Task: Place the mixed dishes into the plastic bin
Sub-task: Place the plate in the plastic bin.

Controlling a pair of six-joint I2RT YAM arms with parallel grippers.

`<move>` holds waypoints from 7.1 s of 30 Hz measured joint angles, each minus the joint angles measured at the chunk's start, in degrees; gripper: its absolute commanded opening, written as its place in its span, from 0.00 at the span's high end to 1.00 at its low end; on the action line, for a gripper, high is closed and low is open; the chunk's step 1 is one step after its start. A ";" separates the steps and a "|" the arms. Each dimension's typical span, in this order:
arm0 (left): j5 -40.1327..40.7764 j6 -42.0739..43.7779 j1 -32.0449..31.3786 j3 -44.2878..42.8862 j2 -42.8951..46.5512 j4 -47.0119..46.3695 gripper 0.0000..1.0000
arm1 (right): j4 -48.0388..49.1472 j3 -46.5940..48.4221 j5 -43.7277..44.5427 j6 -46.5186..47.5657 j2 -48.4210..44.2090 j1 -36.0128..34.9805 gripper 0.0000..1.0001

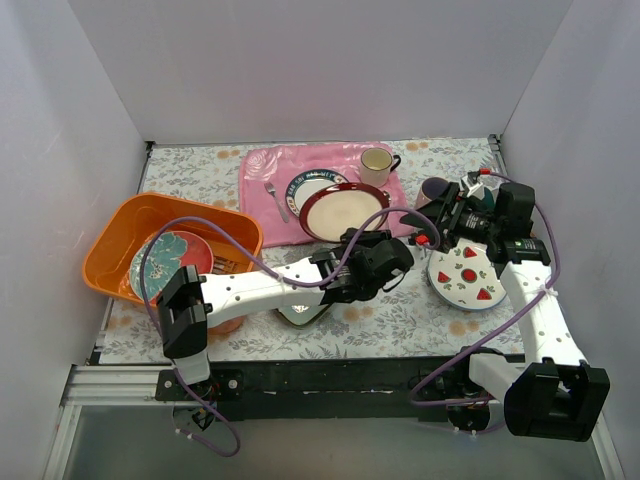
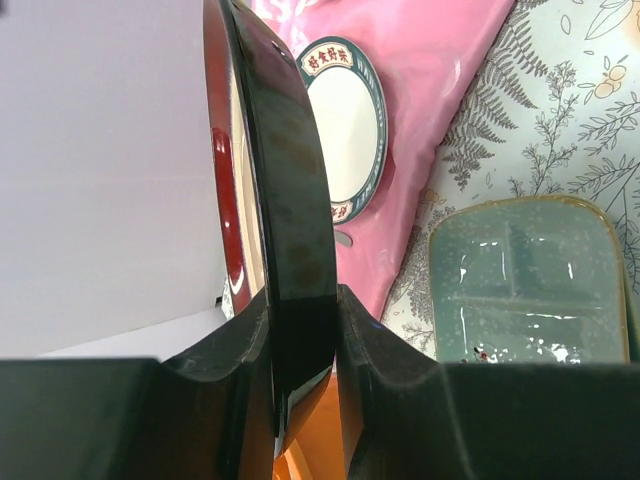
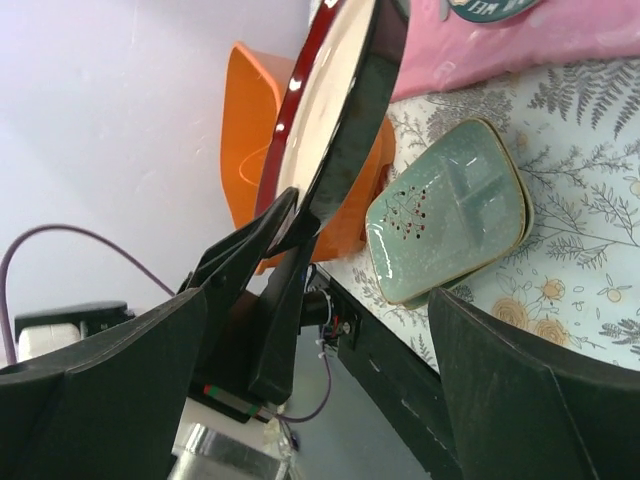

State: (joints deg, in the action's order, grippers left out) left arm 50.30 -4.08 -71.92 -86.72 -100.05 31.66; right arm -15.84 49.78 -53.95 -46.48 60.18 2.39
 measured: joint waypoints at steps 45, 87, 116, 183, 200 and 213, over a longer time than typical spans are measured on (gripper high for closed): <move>10.38 -26.18 23.34 4.59 17.44 22.73 1.00 | 0.44 0.00 -7.45 8.46 4.39 5.60 0.01; -0.52 -12.63 49.88 43.41 34.71 -6.64 1.00 | -2.21 0.00 -7.34 13.05 6.69 7.04 0.01; -4.55 -12.59 51.21 48.35 33.73 -7.98 1.00 | -2.25 -0.02 -7.72 13.73 6.75 7.74 0.02; -8.46 -13.18 51.58 48.76 30.10 -6.03 0.02 | -2.21 -0.92 -7.96 13.55 7.78 8.85 0.02; -16.57 -18.16 51.71 39.50 28.06 2.84 0.02 | -2.19 -0.92 -7.96 13.51 7.78 8.90 0.02; -20.87 -23.45 51.71 29.94 28.17 9.62 0.02 | -6.54 0.85 -8.37 20.98 8.26 8.90 0.01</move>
State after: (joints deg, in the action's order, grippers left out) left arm 29.43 -27.53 -20.21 -56.77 -71.88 41.28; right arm -22.37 50.63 -62.33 -25.50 68.45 11.29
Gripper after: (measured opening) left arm 0.982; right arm 0.984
